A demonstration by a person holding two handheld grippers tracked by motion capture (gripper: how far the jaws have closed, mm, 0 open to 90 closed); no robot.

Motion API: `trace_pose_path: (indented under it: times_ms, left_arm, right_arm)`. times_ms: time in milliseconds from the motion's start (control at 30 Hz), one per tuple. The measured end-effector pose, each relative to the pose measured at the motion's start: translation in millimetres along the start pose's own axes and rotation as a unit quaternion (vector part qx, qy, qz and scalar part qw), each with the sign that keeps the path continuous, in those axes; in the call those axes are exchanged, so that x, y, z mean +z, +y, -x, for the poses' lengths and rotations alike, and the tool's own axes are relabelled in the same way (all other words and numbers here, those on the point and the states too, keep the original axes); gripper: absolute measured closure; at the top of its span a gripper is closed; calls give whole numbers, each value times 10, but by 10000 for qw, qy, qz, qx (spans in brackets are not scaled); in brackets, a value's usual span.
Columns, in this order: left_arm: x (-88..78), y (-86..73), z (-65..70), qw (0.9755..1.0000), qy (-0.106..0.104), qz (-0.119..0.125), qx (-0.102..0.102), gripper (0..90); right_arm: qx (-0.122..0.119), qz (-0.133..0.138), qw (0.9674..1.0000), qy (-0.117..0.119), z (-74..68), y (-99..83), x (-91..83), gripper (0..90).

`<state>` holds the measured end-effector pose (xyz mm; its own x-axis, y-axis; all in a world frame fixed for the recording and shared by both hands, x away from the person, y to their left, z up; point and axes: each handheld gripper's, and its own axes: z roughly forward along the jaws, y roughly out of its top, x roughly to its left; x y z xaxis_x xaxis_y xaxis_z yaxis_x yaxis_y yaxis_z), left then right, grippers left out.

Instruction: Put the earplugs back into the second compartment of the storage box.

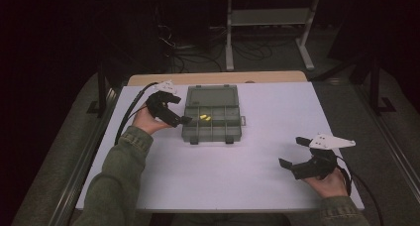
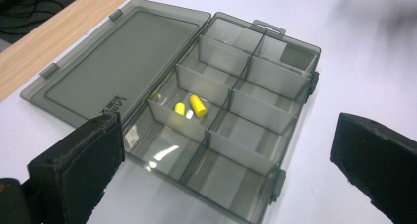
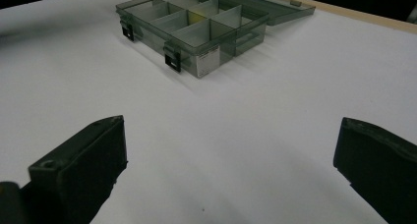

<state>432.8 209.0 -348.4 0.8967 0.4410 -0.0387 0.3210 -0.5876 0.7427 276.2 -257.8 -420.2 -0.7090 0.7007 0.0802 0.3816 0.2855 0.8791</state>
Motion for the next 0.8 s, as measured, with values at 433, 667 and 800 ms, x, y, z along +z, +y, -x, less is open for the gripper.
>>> trace_pose_path:
  times_ms: [433,667,800]
  left_arm:
    - [-246,-291,221,9992,250,297,100,0]
    - [-396,-439,272,9984,347,456,32,0]
    - [-453,-526,292,9976,425,550,-15,0]
  right_arm:
    - [0,-10,10000,-12,-6,0,2,0]
    - [-8,-17,10000,-27,-7,-1,5,0]
    - [-12,-16,10000,-49,-8,-2,3,0]
